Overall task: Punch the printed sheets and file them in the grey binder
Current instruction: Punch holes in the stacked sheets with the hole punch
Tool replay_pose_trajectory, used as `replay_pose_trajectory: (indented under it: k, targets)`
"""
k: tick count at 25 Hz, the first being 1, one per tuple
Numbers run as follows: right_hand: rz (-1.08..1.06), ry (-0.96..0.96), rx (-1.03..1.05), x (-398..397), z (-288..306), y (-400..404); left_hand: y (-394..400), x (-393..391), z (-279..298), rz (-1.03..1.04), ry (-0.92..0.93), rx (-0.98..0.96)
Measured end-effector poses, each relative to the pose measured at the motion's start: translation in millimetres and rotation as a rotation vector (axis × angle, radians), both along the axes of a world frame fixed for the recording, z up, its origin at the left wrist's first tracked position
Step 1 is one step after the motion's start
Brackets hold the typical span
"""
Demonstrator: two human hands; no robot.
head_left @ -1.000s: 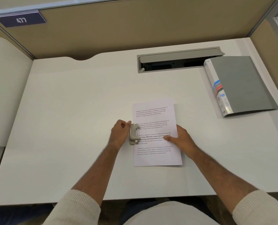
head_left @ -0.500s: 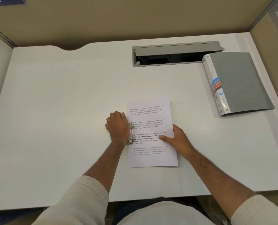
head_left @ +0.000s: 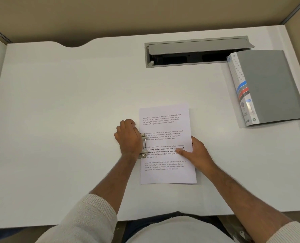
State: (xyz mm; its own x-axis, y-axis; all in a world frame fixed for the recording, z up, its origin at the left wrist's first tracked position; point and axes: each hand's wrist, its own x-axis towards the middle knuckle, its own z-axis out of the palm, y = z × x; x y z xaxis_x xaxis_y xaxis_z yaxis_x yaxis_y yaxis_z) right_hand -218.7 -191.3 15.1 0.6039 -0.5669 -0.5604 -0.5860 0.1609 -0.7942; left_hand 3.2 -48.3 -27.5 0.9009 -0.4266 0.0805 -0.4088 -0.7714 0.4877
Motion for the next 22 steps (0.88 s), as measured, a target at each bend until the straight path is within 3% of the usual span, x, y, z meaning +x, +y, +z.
replay_pose_trajectory:
  k: [22]
  targets:
    - [-0.001,-0.017,0.029,0.5,-1.4,-2.3,2.1,3.1,-7.3,-0.046,-0.109,0.066]
